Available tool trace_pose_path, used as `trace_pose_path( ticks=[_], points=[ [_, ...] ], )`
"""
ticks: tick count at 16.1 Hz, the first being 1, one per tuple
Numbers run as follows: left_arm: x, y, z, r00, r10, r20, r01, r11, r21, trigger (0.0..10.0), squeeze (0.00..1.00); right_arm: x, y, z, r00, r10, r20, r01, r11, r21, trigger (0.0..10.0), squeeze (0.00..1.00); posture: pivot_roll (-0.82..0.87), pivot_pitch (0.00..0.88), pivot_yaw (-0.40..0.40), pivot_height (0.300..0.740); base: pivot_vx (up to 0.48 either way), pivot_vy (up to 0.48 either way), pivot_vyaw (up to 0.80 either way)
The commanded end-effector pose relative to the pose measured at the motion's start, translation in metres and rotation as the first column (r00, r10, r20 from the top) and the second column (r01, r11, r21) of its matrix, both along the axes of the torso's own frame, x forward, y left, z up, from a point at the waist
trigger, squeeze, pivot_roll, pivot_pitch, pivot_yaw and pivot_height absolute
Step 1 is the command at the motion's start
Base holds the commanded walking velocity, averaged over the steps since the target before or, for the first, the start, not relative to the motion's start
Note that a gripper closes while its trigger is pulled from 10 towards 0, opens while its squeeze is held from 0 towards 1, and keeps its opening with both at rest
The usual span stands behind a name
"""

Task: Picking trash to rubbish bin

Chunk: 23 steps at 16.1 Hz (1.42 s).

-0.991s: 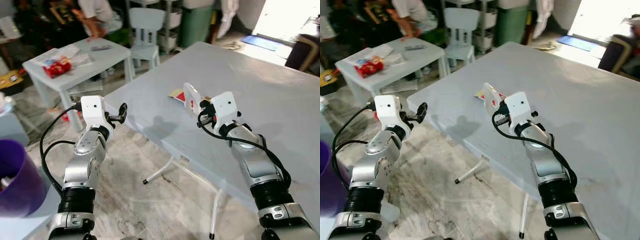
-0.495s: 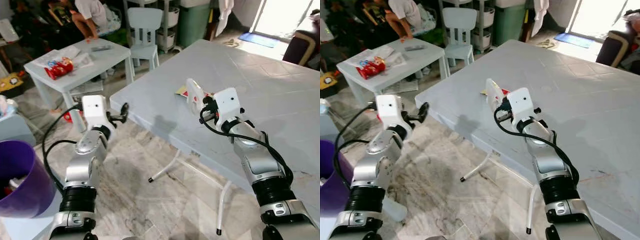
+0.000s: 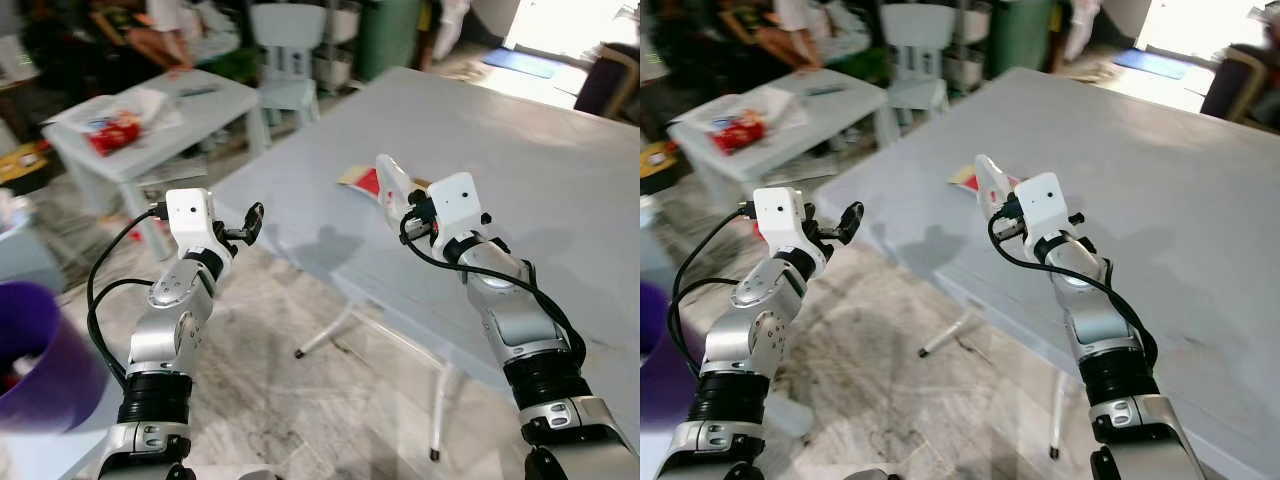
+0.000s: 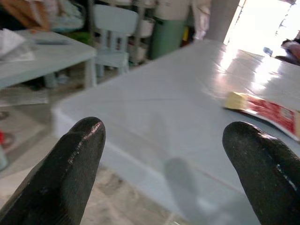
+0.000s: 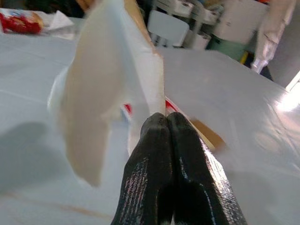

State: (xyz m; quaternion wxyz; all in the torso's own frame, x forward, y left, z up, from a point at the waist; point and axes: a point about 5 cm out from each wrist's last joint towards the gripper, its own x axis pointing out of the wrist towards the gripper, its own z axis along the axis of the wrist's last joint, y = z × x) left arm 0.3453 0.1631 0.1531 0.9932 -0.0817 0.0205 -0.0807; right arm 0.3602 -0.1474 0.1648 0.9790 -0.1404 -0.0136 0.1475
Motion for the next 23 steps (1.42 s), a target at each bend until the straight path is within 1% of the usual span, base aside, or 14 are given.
trace_pose_path(
  ticks=[1,4,7,11,15,23],
  points=[
    [0.002,-0.006,0.01,0.999,-0.027,0.037,0.028,1.0,-0.006,10.0,0.0,0.001,-0.003,0.001,1.0,-0.015,-0.002,0.015,1.0,0.0,0.0,0.0,0.13,0.032,-0.01,0.74,0.0,0.0,-0.8],
    [0.003,-0.008,0.011,0.998,-0.047,0.04,0.047,0.999,-0.017,10.0,0.0,0.001,-0.005,0.001,1.0,-0.02,0.001,0.02,1.0,-0.005,0.0,0.0,0.13,0.029,-0.008,0.74,0.0,0.0,0.0],
    [0.002,-0.011,0.012,0.996,-0.071,0.049,0.072,0.997,-0.017,10.0,0.0,0.001,-0.003,0.001,1.0,-0.014,0.009,0.014,1.0,-0.008,0.0,0.0,0.13,0.025,-0.008,0.74,0.081,0.0,-0.15],
    [0.003,-0.01,0.012,0.996,-0.072,0.047,0.073,0.997,-0.017,10.0,0.0,0.002,-0.004,0.003,1.0,-0.018,0.02,0.018,1.0,-0.006,0.0,0.0,0.13,0.024,-0.007,0.74,0.322,0.0,0.0],
    [0.001,-0.013,0.01,0.994,-0.096,0.042,0.097,0.995,-0.019,10.0,0.0,0.001,-0.004,0.003,0.999,-0.021,0.024,0.021,1.0,-0.002,0.0,0.0,0.13,0.025,-0.006,0.74,0.353,0.0,0.0],
    [0.0,-0.016,0.008,0.993,-0.11,0.035,0.111,0.994,-0.02,10.0,0.0,0.002,-0.005,0.004,0.999,-0.03,0.028,0.03,1.0,-0.007,0.0,0.0,0.13,0.026,-0.008,0.74,0.357,0.0,0.0]
  ],
)
